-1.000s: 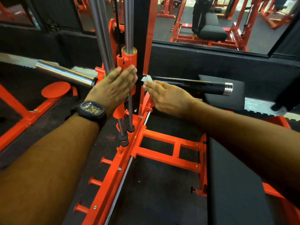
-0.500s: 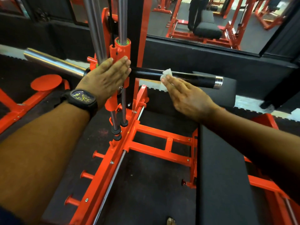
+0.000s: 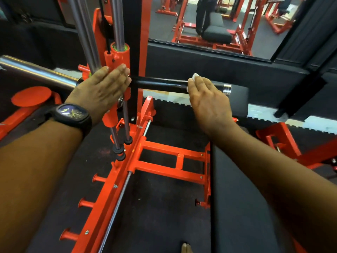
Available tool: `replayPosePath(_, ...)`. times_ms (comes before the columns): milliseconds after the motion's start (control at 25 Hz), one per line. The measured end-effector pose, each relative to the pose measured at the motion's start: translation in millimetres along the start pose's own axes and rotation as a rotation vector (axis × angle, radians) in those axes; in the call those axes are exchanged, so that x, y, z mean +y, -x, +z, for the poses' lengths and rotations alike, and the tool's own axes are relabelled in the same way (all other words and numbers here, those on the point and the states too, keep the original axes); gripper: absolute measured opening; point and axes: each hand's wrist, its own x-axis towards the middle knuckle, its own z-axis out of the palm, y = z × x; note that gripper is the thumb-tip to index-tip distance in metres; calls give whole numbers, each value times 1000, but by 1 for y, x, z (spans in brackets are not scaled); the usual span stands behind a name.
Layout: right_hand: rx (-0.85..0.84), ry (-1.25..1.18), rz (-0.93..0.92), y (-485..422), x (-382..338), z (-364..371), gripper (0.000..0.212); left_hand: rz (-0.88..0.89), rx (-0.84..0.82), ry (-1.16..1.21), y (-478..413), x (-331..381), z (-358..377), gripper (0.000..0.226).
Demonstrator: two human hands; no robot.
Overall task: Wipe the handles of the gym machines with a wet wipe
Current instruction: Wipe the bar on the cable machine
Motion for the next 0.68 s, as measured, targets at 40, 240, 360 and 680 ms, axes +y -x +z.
replayPosePath(40, -9, -34, 66, -1, 1, 0, 64, -42, -18, -87, -4, 4, 3, 82)
replayPosePath(240, 21, -57, 164, -4, -2, -2, 58, 25, -42, -214, -1, 3, -5, 91)
replayPosePath(360, 2, -42, 181, 3, -4, -4, 63, -8, -46, -262, -1, 6, -5, 93)
replayPosePath(680, -10, -73, 260, -1, -4, -6, 57, 20, -12, -209, -3, 9, -4, 86)
